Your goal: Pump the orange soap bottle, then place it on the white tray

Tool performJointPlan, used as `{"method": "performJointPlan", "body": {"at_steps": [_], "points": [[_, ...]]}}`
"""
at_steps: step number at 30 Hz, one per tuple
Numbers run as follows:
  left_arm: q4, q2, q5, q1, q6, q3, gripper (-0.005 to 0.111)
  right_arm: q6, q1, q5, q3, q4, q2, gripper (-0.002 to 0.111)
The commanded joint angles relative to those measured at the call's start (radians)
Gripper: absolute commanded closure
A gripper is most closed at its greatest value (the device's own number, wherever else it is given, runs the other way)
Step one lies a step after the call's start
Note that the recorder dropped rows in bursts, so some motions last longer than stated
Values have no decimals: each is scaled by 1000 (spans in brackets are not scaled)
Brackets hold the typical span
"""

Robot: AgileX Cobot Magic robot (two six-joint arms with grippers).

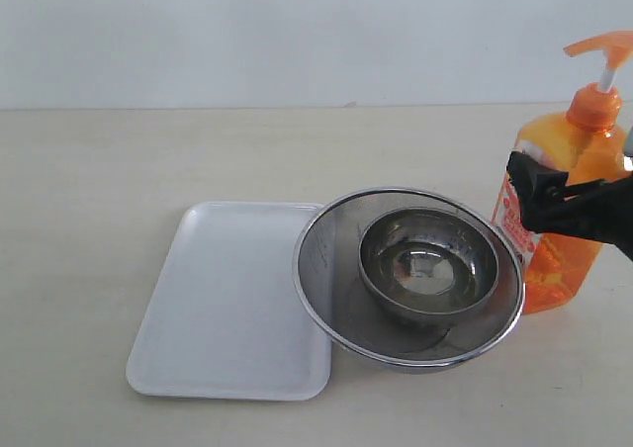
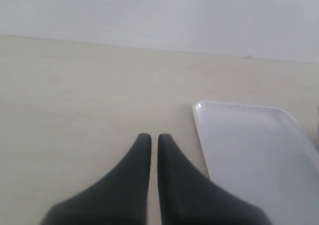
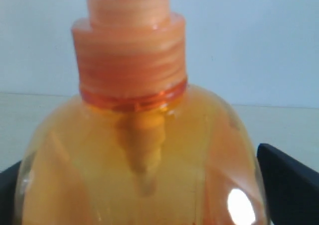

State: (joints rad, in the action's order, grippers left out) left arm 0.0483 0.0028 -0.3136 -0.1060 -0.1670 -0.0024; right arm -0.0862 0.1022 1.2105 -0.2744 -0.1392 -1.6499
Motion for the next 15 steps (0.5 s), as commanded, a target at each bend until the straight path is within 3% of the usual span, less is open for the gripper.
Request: {"method": "performJointPlan", "body": {"at_steps": [1, 14, 15], "points": [[-7, -3, -1, 4, 4, 2, 102, -6, -1, -17, -32, -3, -29, 11], [-7, -3, -1, 4, 4, 2, 102, -39, -1, 6, -78, -2, -153, 11], [-7, -3, -1, 4, 4, 2, 102, -39, -1, 8, -78, -2, -154, 18]]}}
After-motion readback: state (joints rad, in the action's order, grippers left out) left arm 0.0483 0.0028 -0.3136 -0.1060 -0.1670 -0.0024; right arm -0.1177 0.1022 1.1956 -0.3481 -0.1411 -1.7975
